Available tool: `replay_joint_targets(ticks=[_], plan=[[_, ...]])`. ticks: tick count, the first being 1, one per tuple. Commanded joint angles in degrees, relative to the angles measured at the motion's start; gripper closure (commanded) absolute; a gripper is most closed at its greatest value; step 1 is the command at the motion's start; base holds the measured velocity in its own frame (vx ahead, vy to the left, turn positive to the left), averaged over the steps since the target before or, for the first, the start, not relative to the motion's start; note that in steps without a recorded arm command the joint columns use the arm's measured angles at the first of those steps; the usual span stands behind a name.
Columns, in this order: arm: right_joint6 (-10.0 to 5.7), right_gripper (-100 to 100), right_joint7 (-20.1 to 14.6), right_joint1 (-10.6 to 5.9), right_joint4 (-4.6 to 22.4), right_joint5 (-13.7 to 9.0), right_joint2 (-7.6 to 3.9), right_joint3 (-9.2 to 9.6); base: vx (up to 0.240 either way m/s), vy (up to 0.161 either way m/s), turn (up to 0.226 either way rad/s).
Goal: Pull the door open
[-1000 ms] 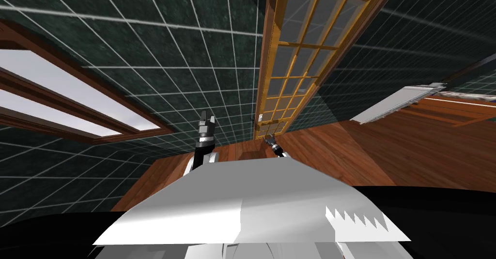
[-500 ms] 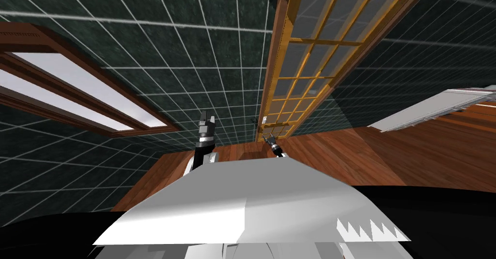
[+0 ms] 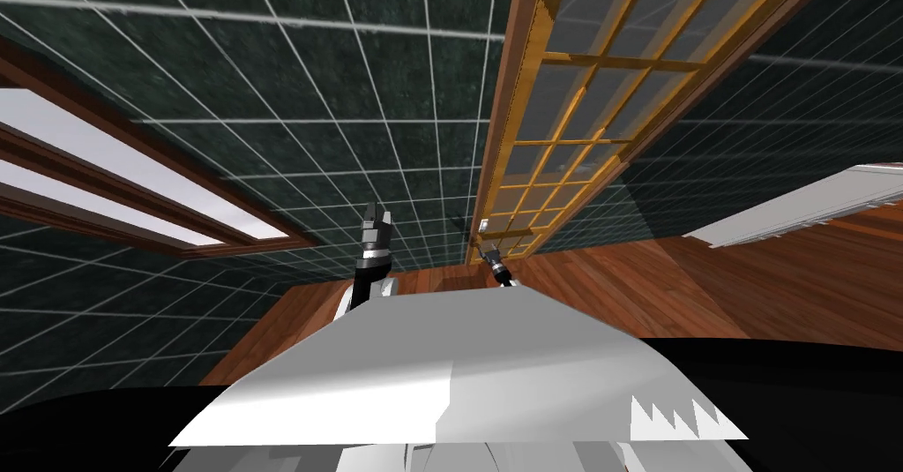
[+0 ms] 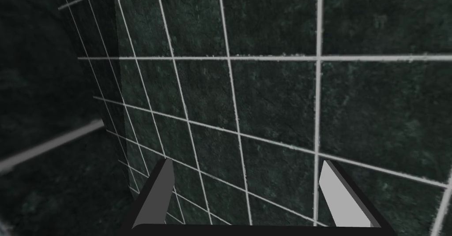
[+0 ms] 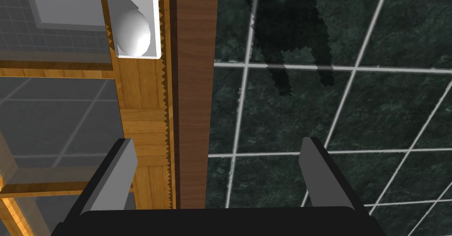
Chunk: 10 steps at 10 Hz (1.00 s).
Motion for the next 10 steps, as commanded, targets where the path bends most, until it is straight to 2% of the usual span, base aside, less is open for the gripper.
replay_joint_targets(ticks=[1, 6, 10], plan=[[0.07, -100, 0.0, -0.01, -0.12, 0.02, 0.97, -0.71, 0.224, -0.027, -0.017], [0.1, -100, 0.05, -0.12, -0.08, 0.0, 2.89, -1.93, 0.198, -0.039, -0.047], [0.12, -100, 0.07, -0.17, -0.06, 0.0, 3.8, -2.37, 0.21, -0.051, -0.072]])
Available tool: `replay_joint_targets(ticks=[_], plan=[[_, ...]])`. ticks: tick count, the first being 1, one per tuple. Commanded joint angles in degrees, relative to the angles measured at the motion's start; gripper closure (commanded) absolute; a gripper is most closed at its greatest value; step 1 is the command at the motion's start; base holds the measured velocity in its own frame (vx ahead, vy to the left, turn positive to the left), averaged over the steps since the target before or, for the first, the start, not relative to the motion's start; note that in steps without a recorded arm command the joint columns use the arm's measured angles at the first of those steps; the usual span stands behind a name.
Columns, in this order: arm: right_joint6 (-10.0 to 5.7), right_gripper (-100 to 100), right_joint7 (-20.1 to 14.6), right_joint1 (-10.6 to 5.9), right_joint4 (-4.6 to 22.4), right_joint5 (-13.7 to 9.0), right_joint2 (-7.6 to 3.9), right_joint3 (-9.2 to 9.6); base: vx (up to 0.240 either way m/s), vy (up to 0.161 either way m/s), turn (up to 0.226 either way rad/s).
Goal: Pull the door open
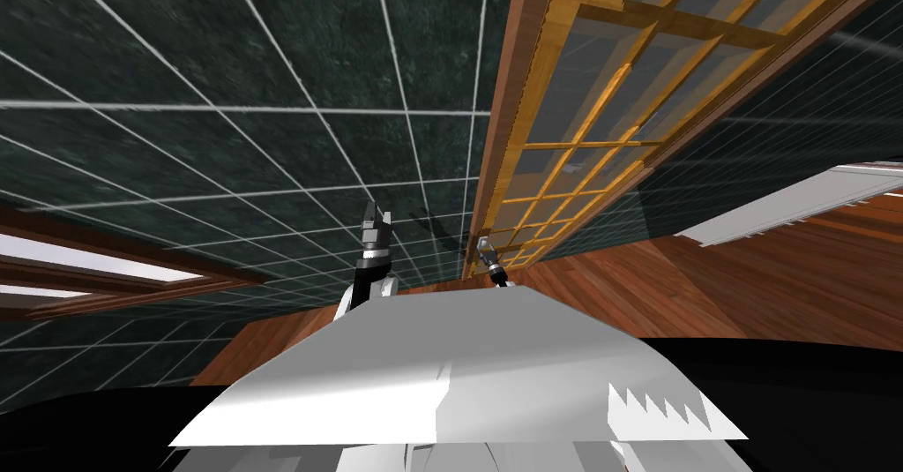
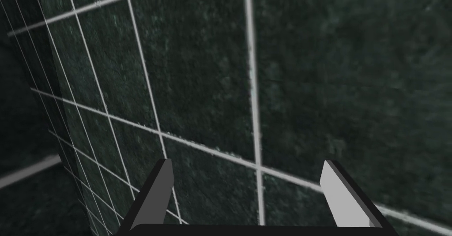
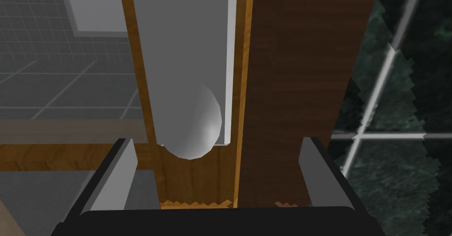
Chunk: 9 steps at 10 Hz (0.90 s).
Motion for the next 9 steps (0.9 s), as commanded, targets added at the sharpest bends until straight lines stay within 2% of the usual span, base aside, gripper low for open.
replay_joint_targets(ticks=[1, 2, 3, 4, 9], plan=[[-0.01, -100, 0.01, -0.03, 0.04, -0.01, 0.35, -0.19, 0.222, -0.045, -0.068], [-0.01, -100, 0.01, -0.03, 0.05, -0.01, 0.5, -0.27, 0.169, -0.022, -0.089], [-0.41, -100, -0.04, 0.68, 0.46, 0.22, 0.53, 0.09, 0.034, 0.001, -0.021], [-0.41, 100, -0.04, 0.68, 0.46, 0.22, 0.53, 0.09, -0.035, 0.009, 0.018], [-0.41, 100, -0.04, 0.68, 0.46, 0.22, 0.53, 0.09, -0.004, -0.005, -0.004]])
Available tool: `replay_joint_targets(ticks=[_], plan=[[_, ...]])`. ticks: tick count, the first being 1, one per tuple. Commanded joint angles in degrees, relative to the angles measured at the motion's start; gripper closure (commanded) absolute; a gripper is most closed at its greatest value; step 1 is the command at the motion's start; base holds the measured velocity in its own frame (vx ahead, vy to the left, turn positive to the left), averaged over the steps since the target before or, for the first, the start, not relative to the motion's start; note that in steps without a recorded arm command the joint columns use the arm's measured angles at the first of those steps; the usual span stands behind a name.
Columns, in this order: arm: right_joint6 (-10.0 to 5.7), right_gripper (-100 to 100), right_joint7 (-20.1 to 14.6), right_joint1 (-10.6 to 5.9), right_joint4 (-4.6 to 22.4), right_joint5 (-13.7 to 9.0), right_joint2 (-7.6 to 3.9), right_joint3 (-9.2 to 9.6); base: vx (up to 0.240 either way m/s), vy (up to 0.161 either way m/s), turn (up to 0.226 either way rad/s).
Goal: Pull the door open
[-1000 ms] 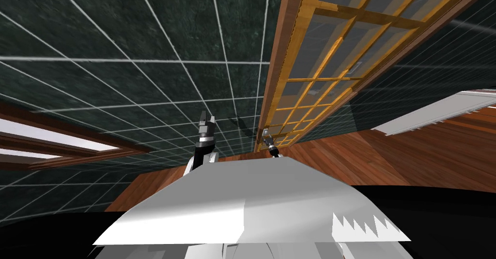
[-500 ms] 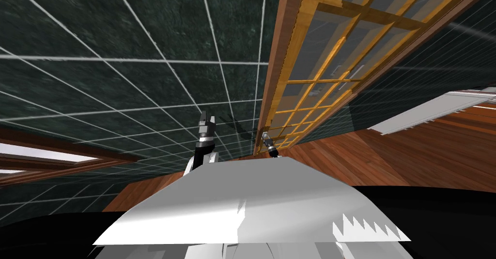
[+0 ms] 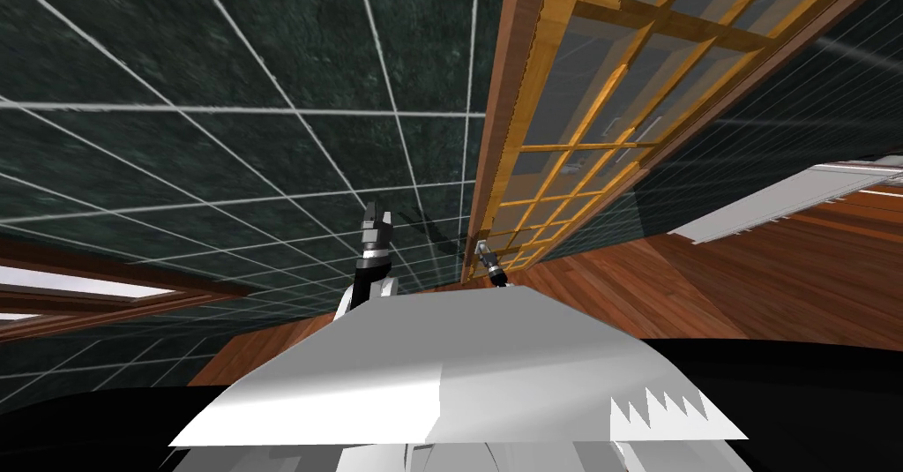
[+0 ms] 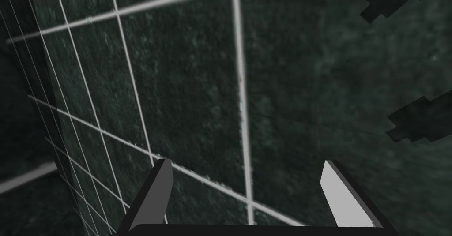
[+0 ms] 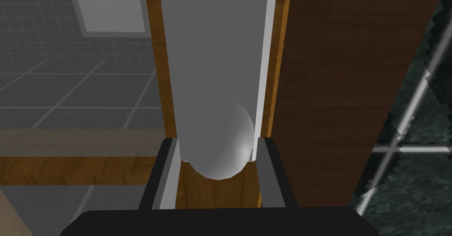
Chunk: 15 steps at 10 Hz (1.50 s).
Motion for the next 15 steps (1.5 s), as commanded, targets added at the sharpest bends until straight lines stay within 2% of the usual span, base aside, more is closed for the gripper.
replay_joint_targets(ticks=[1, 5, 9, 15], plan=[[0.02, 100, -0.76, -0.02, 0.05, -0.39, -0.36, 0.11, -0.109, 0.019, 0.085], [0.05, 100, -2.3, -0.05, 0.16, -1.17, -1.11, 0.34, -0.195, 0.015, 0.095], [0.15, 100, -6.5, -0.15, 0.46, -3.31, -2.68, 0.96, -0.211, 0.03, 0.146], [0.15, 100, -6.5, -0.15, 0.46, -3.31, -2.68, 0.96, -0.013, 0.001, 0.0]])
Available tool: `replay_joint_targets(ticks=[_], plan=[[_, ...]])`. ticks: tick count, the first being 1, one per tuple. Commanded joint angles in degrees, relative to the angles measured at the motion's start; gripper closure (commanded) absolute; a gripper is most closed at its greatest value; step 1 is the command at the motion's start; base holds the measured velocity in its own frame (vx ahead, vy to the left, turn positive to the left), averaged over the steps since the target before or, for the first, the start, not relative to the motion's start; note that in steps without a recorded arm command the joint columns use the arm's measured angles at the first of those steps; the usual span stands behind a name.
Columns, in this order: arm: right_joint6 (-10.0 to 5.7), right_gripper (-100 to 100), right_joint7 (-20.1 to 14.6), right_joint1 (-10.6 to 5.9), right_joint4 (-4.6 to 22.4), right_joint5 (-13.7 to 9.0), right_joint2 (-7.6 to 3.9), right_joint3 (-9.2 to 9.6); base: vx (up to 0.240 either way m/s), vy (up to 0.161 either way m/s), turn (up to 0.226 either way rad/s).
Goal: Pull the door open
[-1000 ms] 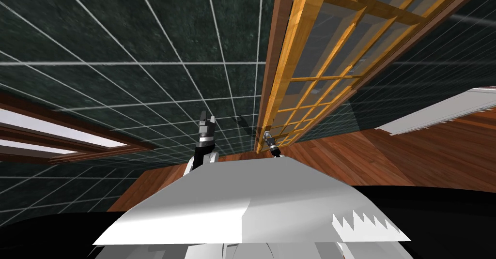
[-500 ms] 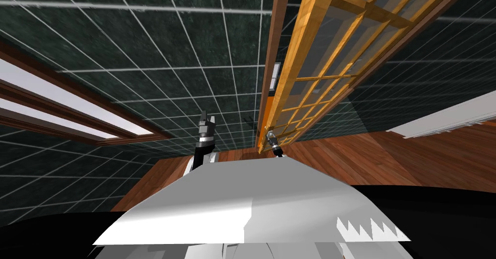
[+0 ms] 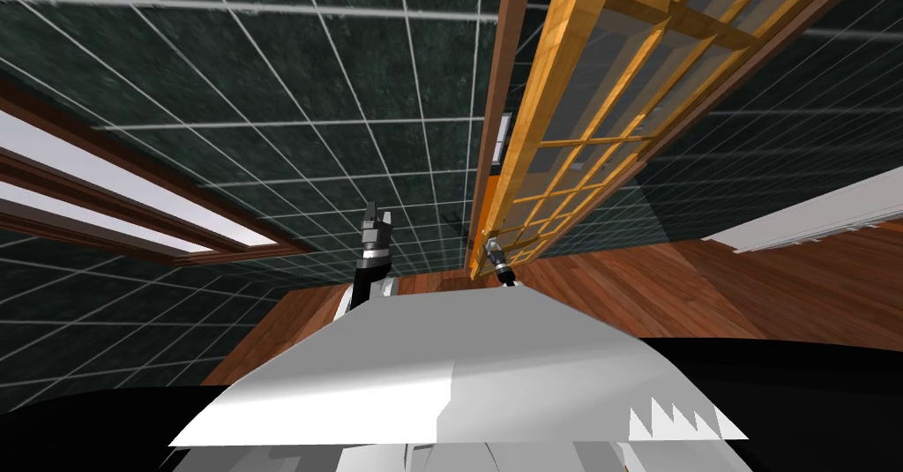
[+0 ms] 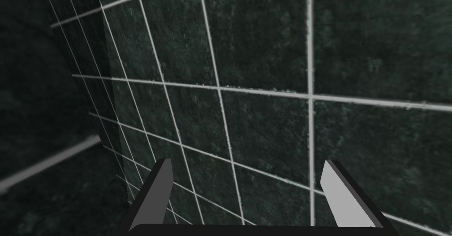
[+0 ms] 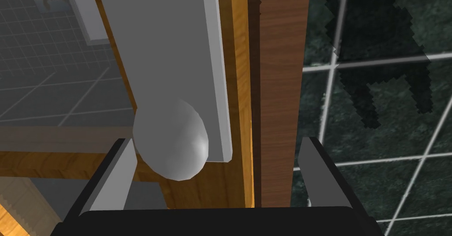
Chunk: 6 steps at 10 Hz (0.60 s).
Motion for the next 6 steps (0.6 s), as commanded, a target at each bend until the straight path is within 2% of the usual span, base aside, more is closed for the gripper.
replay_joint_targets(ticks=[1, 3, 4, 5, 6], plan=[[-0.64, 100, 0.21, 0.6, 0.52, 0.64, 1.76, 1.3, 0.009, 0.007, 0.004], [-0.64, 100, 0.21, 0.6, 0.52, 0.64, 1.76, 1.3, 0.005, -0.002, -0.007], [0.75, 100, -2.16, 1.66, -2.73, -0.5, 0.49, 0.71, -0.018, -0.067, 0.079], [0.78, 100, -3.22, 1.71, -2.7, -1.1, 0.37, 0.86, -0.039, -0.091, 0.244], [0.79, 100, -4.08, 1.76, -2.69, -1.58, 0.27, 0.98, -0.06, -0.072, 0.049]])
